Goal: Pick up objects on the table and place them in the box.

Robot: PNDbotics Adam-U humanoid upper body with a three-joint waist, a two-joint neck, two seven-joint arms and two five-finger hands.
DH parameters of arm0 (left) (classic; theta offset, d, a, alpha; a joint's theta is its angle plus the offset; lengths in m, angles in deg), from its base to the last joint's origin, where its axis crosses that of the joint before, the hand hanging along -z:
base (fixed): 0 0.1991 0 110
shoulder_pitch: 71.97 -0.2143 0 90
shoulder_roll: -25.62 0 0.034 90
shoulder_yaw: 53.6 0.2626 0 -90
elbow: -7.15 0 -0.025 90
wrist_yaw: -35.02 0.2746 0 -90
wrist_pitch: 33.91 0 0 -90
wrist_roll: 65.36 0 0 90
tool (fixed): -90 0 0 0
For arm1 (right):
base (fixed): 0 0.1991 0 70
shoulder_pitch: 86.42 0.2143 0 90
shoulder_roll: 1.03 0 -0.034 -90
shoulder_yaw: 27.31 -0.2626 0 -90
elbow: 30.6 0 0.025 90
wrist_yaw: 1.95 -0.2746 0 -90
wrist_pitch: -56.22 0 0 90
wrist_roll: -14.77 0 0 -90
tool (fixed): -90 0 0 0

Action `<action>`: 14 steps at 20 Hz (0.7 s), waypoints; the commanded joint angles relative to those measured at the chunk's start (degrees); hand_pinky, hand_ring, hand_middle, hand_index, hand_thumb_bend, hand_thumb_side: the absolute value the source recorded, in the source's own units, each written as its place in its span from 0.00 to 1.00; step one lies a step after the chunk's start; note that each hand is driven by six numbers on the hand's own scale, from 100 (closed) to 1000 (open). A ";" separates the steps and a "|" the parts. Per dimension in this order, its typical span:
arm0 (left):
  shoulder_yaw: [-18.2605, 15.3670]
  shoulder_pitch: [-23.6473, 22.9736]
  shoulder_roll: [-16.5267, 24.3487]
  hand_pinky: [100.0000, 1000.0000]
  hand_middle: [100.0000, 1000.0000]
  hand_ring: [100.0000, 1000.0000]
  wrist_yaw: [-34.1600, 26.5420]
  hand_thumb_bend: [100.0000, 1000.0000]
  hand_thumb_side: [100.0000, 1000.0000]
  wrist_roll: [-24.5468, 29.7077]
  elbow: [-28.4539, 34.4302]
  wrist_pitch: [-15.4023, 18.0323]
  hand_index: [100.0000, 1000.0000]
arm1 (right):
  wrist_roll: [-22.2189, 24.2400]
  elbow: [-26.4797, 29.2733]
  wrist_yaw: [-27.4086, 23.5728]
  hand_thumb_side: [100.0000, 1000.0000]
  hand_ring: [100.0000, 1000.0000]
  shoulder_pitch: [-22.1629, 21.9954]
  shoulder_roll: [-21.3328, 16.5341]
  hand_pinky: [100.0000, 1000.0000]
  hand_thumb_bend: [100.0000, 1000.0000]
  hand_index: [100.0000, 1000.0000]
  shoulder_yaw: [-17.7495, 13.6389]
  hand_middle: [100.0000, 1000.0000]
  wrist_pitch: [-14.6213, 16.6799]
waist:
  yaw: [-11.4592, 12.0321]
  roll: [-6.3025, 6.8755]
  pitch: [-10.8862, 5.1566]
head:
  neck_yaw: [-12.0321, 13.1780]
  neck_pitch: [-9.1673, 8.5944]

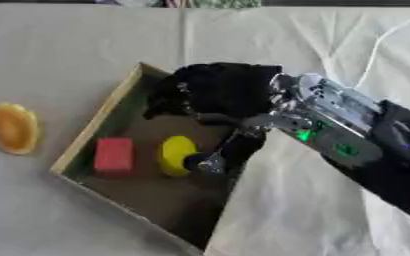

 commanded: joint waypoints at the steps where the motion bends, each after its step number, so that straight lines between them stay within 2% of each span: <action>1: 0.19 0.25 2.96 0.73 0.71 0.71 0.94 0.15 0.55 0.92 1.11 -0.39 0.83 | -6.67 0.95 -3.90 0.06 0.85 -1.03 -1.53 0.88 0.03 0.87 -4.14 0.78 -1.27 | -0.12 0.17 -0.98 | 0.42 -0.20; 2: 0.37 0.29 4.09 0.74 0.71 0.71 2.02 0.16 0.53 1.52 1.11 -0.72 0.83 | -9.49 0.95 -6.51 0.09 0.84 -2.27 -1.88 0.87 0.00 0.85 -5.67 0.76 -2.13 | -0.20 0.19 -0.98 | 0.52 -0.25; 4: 1.14 0.38 7.16 0.74 0.72 0.71 4.94 0.19 0.48 3.29 1.11 -1.55 0.84 | -14.57 0.95 -13.69 0.22 0.82 -4.85 -2.55 0.85 0.00 0.84 -8.76 0.74 -4.28 | -0.34 0.24 -0.97 | 0.73 -0.33; 6: 2.39 0.35 11.53 0.75 0.72 0.73 8.77 0.24 0.45 6.36 1.11 -2.90 0.86 | -18.74 0.95 -21.52 0.38 0.81 -6.94 -2.97 0.84 0.00 0.83 -12.16 0.73 -6.05 | -0.53 0.36 -0.97 | 1.10 -0.40; 8: 3.90 0.41 16.48 0.77 0.73 0.75 12.79 0.29 0.45 11.01 1.11 -4.75 0.88 | -22.30 0.95 -28.80 0.47 0.80 -8.46 -3.29 0.83 0.00 0.83 -15.62 0.72 -6.70 | -0.71 0.48 -0.98 | 1.40 -0.42; 9: 4.93 0.38 19.63 0.77 0.74 0.76 14.84 0.31 0.46 14.26 1.11 -5.63 0.88 | -23.95 0.95 -31.91 0.49 0.80 -9.11 -3.35 0.83 0.00 0.82 -17.43 0.71 -6.52 | -0.85 0.55 -0.99 | 1.63 -0.39; 11: 6.87 0.42 25.12 0.79 0.76 0.78 17.71 0.37 0.48 20.86 1.11 -6.88 0.90 | -26.55 0.95 -36.11 0.47 0.80 -10.15 -3.59 0.83 0.00 0.82 -20.72 0.71 -5.72 | -1.13 0.63 -1.02 | 2.09 -0.33; 14: 9.97 0.94 32.71 0.82 0.78 0.81 19.97 0.45 0.47 30.45 1.11 -6.76 0.91 | -30.22 0.95 -37.95 0.43 0.79 -11.68 -3.70 0.83 0.00 0.81 -25.00 0.70 -4.41 | -1.53 0.62 -0.98 | 2.64 -0.26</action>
